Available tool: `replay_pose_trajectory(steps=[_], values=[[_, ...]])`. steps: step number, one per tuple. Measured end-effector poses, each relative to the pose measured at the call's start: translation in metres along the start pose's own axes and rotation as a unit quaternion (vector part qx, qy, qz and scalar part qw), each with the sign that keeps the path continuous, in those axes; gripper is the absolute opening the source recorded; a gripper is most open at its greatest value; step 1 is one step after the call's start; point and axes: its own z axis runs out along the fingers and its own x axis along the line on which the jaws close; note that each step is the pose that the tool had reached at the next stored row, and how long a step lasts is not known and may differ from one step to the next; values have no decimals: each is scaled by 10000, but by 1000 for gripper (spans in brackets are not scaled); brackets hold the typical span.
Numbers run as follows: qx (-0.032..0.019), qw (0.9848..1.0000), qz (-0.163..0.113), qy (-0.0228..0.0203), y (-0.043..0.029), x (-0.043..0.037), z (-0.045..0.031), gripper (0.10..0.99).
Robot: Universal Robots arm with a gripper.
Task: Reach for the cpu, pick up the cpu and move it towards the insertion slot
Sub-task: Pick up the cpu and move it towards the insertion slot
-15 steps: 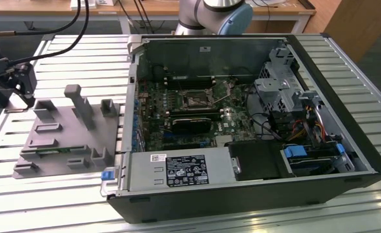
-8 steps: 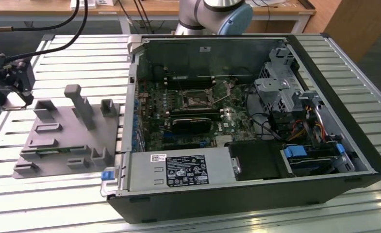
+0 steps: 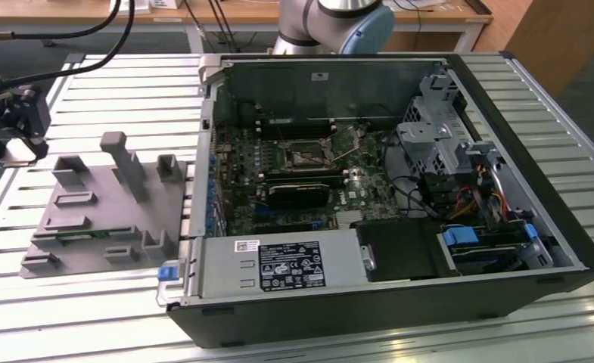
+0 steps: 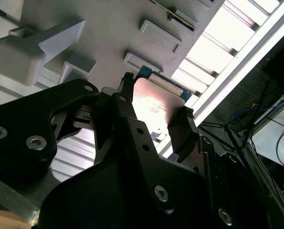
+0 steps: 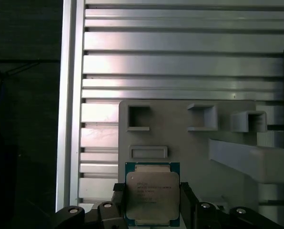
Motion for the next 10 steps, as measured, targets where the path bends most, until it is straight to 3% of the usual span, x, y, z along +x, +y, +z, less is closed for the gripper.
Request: replay_pose_trajectory(steps=[10], values=[[0,10000,0,0,11,1,-96,541]])
